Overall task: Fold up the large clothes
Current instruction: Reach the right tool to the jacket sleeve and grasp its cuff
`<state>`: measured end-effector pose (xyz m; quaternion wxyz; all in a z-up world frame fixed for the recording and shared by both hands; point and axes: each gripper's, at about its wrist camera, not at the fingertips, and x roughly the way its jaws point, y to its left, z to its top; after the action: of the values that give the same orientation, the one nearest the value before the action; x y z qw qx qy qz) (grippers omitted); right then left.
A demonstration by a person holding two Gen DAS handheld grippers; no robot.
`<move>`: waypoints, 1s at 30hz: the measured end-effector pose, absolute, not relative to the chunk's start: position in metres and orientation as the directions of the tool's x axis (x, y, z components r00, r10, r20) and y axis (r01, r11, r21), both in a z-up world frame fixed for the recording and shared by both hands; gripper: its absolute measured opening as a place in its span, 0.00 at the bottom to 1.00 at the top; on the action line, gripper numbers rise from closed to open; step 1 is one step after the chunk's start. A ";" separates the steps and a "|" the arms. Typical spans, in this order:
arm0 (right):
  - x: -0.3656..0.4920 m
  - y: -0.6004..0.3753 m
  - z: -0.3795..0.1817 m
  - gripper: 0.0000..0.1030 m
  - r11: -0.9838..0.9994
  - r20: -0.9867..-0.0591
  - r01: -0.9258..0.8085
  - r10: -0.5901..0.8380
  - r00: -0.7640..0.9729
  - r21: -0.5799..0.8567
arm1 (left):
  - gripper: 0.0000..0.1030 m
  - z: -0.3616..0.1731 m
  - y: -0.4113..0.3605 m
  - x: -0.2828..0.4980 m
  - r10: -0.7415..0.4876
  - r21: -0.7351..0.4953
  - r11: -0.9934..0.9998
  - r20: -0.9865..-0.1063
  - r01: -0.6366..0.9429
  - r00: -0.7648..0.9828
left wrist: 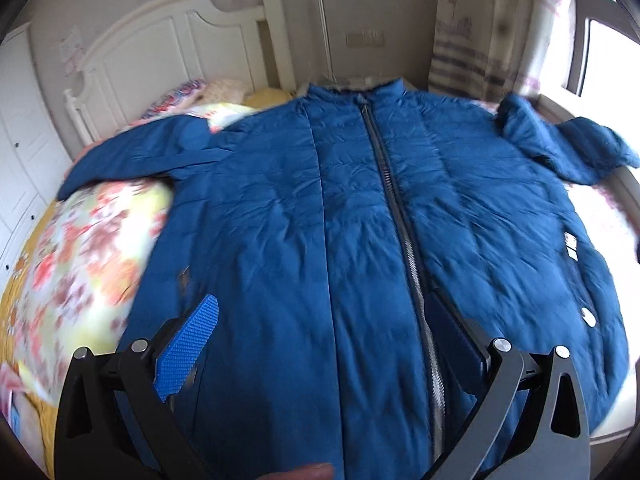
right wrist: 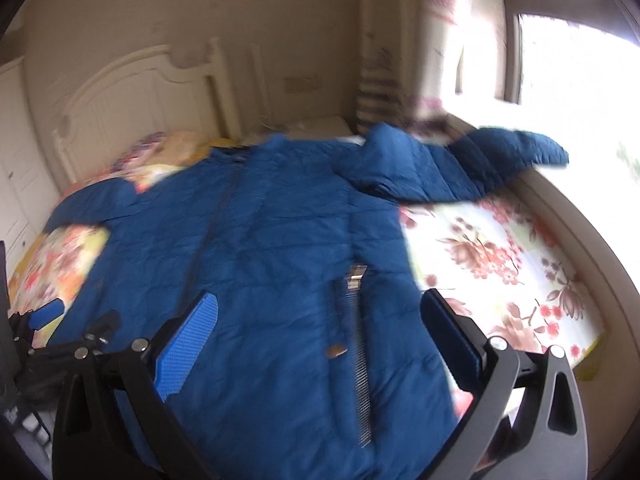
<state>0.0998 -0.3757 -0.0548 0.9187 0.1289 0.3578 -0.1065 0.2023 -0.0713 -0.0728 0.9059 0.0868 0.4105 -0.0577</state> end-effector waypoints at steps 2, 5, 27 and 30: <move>0.114 -0.414 -0.073 0.98 0.913 -0.716 0.358 -0.115 0.688 0.197 | 0.96 -0.083 -0.065 0.239 -0.051 0.082 0.981 -0.770 0.177 0.636; 0.130 -0.473 -0.095 0.98 0.851 -0.744 0.458 -0.129 0.655 0.256 | 0.96 -0.096 -0.055 0.282 -0.071 0.040 0.986 -0.781 0.163 0.621; 0.290 -0.647 -0.110 0.12 0.710 -0.645 0.652 -0.371 0.668 0.267 | 0.96 -0.129 -0.045 0.322 -0.121 -0.014 0.981 -0.820 0.191 0.559; 0.303 -0.603 -0.075 0.09 0.782 -0.547 0.590 -0.410 0.730 0.201 | 0.96 -0.128 -0.044 0.322 -0.125 -0.020 0.981 -0.819 0.191 0.559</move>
<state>0.3034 -0.6026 -0.0746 0.9117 0.1839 0.2444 -0.2744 0.3221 -0.0444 -0.1284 0.8823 0.0357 0.4608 -0.0896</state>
